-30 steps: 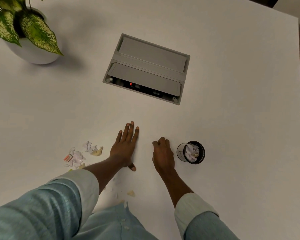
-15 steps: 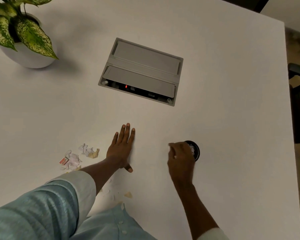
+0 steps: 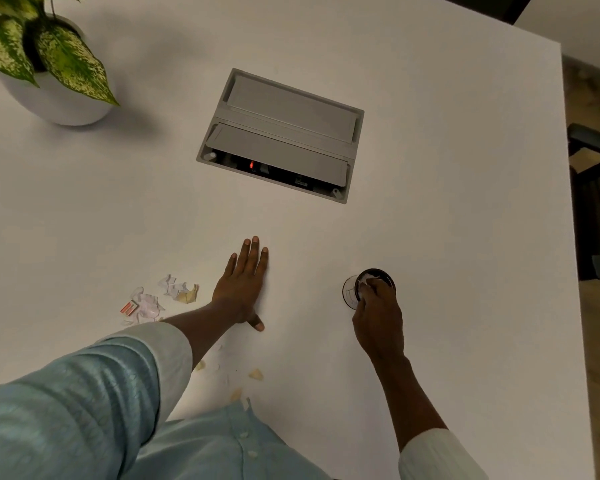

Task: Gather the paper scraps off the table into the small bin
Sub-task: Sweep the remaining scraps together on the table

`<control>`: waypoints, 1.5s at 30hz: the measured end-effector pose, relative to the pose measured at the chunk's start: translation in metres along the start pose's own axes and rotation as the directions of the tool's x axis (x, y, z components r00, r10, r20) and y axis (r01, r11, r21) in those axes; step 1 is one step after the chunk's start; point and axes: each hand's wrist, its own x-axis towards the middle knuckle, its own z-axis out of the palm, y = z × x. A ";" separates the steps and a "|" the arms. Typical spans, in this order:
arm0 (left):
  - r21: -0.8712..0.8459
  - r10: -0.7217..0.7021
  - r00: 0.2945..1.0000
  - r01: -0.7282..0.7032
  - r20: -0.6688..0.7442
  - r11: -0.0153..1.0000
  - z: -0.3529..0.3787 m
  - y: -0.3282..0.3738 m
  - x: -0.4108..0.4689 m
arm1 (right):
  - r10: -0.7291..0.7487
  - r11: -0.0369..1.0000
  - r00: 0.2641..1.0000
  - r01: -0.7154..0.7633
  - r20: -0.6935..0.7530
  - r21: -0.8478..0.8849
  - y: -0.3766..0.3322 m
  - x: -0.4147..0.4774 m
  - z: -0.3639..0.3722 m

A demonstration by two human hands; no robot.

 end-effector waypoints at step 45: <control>-0.096 0.192 0.958 -0.216 -0.215 0.972 0.118 -0.043 -0.162 | -0.172 0.980 0.858 0.097 0.484 0.175 -0.135 -0.140 0.117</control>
